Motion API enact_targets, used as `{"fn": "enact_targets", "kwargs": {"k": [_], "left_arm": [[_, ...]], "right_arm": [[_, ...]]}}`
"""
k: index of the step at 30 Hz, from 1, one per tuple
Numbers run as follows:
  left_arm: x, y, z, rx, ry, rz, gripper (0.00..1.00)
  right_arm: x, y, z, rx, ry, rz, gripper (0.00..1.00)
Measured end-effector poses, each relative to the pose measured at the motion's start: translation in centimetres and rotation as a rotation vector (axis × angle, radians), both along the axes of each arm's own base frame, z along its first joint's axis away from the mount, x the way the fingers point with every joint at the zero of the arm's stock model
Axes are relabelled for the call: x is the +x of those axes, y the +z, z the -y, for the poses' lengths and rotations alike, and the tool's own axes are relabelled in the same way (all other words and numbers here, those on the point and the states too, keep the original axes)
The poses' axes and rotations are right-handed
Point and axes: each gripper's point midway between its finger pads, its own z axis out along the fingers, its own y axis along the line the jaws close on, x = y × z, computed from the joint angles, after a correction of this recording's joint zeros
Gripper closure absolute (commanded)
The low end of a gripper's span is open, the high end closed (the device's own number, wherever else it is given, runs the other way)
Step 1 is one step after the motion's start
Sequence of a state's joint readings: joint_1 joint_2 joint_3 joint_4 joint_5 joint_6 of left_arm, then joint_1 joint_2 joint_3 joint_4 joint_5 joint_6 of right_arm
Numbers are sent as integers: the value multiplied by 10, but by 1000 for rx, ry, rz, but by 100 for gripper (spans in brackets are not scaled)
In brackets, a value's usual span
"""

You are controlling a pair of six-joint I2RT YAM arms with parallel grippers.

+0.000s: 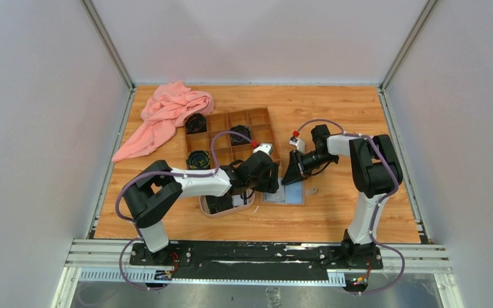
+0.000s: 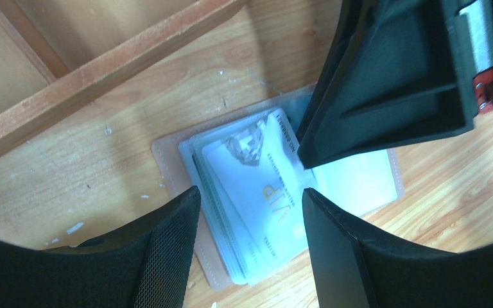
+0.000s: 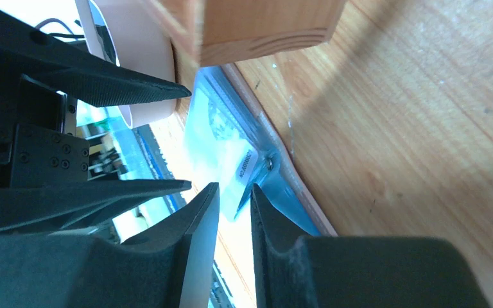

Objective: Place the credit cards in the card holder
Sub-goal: Insert the credit card into the card holder.

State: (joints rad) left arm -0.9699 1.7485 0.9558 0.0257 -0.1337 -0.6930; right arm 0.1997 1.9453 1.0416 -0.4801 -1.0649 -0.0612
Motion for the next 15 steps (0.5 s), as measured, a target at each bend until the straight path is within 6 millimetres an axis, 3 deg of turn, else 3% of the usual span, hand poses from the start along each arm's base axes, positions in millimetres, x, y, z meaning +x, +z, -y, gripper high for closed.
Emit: {"fn": "enact_targets", "kwargs": {"k": [4,10,15], "left_arm": [[-4,0,-6,6,2,-7,36],[-7,-1,-13,31,9,-14,46],[-6,-5,-23,77,29,-10,61]], "right_arm": [[5,13,7,-53,25,114,74],[13,26,23,-157,72,315,99],[9,21,23,-252,160,416,100]]}}
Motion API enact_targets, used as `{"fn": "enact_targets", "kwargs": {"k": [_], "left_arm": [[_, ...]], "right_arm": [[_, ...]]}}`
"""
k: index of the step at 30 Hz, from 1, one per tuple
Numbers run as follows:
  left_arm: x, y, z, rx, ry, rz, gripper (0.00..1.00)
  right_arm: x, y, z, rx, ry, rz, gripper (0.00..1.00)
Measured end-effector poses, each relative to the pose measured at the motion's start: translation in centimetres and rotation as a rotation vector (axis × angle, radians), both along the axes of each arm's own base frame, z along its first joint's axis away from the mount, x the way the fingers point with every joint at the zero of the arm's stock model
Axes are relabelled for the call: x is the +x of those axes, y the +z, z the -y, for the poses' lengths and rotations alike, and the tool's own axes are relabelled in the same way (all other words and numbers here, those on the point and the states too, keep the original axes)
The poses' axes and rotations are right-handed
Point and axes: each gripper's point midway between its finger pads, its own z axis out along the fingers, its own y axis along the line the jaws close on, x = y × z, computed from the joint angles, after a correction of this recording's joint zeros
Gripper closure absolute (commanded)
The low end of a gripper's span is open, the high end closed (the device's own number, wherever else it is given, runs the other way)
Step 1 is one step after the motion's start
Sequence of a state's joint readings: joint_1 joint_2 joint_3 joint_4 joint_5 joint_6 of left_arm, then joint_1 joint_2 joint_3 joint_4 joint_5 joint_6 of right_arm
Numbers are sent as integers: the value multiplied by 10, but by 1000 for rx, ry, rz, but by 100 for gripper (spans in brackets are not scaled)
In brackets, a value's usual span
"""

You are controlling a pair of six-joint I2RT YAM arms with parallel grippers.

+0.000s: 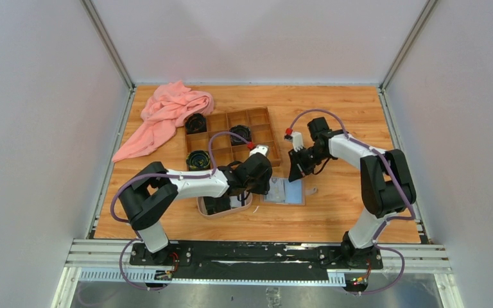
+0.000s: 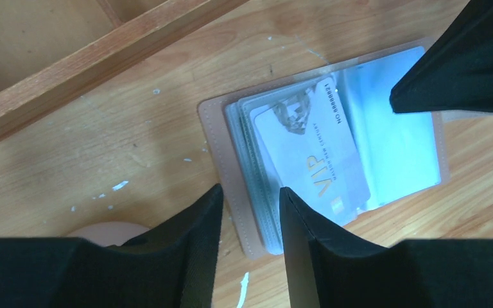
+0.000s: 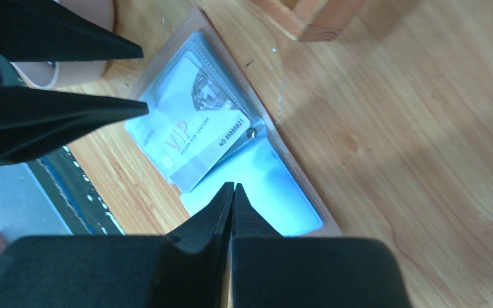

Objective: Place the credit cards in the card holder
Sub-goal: Insert the credit card into the card holder.

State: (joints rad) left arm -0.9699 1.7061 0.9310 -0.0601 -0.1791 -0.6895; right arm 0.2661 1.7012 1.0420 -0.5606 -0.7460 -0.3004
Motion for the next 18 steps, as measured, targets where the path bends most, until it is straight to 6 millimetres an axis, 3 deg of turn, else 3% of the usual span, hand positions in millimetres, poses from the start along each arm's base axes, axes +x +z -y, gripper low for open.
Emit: {"fn": "enact_targets", "kwargs": {"k": [4,9,18], "left_arm": [[0,-1,-10,37,19,6,70],[1,1,-20,69,44,16,75],[1,-3,-20,76,47,6,83]], "right_arm": [[-9,-12,-7,-82,67,21,100],[-12,-22,-5,-157,87,29,100],[-15,-29,-5,-193,84,15,100]]}}
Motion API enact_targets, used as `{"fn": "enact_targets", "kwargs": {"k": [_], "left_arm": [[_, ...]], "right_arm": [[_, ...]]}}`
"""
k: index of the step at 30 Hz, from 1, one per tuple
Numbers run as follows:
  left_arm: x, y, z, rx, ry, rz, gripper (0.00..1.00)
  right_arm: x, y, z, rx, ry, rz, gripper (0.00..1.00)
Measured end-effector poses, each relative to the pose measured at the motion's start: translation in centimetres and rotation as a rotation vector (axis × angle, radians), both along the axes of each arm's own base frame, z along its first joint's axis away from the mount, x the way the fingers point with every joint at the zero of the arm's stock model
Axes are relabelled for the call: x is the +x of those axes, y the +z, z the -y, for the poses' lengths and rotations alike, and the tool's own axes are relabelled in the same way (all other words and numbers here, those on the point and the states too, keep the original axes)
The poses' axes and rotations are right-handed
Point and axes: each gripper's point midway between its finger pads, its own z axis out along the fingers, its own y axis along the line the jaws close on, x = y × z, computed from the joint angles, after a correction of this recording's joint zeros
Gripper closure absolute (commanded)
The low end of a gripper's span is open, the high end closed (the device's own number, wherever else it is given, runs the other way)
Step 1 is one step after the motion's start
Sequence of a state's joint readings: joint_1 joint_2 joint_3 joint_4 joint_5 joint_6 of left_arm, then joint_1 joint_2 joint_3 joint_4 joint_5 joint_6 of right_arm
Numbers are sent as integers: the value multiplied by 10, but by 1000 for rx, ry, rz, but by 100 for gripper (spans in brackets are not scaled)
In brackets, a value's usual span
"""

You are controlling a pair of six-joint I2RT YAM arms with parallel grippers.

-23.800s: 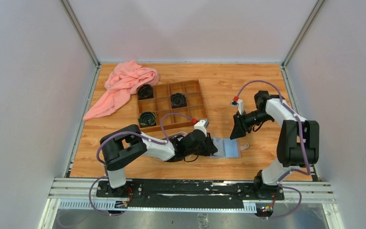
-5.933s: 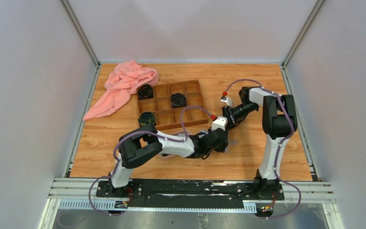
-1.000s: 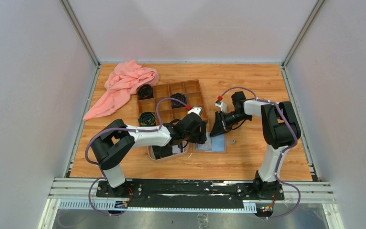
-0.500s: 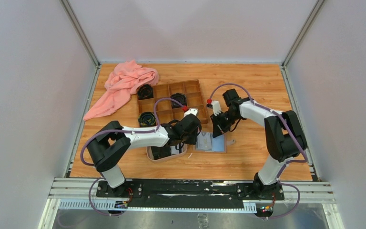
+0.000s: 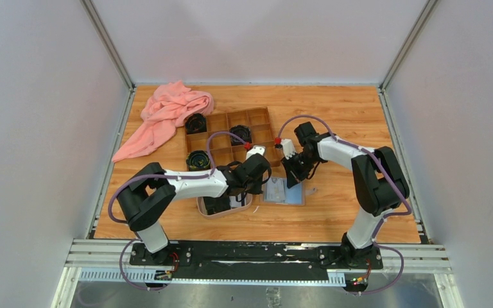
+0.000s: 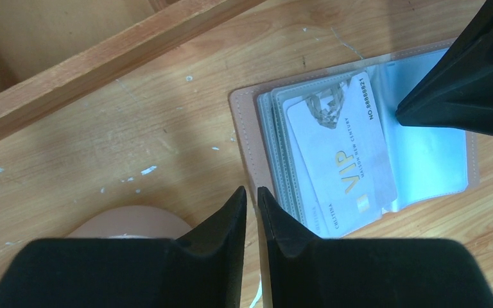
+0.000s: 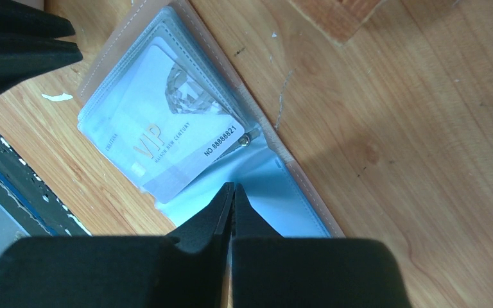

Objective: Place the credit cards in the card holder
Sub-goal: Insert the credit card into the card holder.

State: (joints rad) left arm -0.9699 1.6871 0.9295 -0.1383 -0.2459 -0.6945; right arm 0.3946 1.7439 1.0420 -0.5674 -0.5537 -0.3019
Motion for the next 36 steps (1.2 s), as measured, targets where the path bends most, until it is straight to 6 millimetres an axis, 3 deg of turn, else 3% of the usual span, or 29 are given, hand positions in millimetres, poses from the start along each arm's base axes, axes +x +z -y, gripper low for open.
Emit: {"fn": "enact_targets", "kwargs": {"k": [24,36], "left_arm": [[-16,-13,18,-31,-38,-62,85],[-17,-13,19,-38,-34,-62,86]], "right_arm": [[-30,12,-39,116,22,-125,100],[-10,24,-14,0,30,91,100]]}}
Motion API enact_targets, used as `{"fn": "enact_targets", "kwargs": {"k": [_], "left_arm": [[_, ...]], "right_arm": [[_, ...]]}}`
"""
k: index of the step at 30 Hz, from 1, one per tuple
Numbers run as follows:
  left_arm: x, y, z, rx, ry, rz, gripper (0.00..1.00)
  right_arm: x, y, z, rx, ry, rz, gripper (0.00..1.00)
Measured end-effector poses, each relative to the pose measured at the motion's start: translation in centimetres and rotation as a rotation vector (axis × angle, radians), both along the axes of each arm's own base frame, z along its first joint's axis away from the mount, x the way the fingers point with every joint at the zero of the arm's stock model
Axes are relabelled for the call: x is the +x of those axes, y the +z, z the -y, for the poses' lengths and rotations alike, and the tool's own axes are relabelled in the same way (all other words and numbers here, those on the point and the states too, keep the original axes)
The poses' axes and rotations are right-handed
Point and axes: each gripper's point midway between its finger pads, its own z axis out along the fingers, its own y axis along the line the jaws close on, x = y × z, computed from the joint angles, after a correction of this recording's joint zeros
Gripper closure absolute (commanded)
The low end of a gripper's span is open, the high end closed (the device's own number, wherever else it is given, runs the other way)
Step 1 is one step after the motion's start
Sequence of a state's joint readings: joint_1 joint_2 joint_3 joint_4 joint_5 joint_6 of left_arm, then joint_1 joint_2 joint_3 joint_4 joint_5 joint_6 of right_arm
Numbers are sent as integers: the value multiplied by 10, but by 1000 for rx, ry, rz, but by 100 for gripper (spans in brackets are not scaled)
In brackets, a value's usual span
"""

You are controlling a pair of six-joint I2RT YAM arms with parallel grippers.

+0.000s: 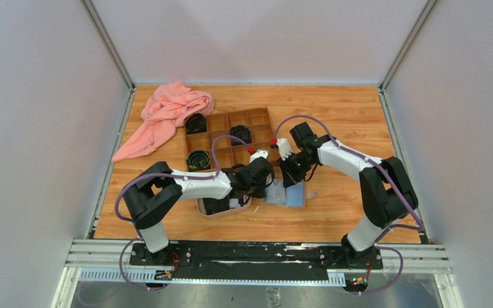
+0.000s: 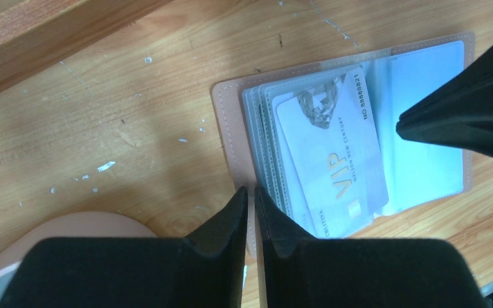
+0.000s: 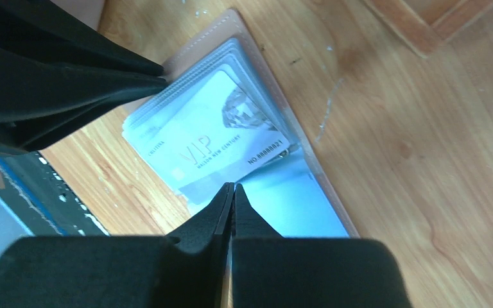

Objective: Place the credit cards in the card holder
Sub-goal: Insert the credit card into the card holder.

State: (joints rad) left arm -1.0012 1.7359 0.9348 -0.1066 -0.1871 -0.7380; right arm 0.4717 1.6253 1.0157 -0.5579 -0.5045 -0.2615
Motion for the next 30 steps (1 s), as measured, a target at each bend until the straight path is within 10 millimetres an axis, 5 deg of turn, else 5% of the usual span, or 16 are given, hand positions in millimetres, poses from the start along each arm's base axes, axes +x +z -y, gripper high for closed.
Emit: {"fn": "enact_targets", "kwargs": {"k": [10,30], "left_arm": [[-5,0,6,-25,-3,2,87],[-8,-1,8,-47,0,6,87]], "right_arm": [[-5,-23,9,-98,24,-14,100],[-6,-23,12,-89,-1,-33,100]]}}
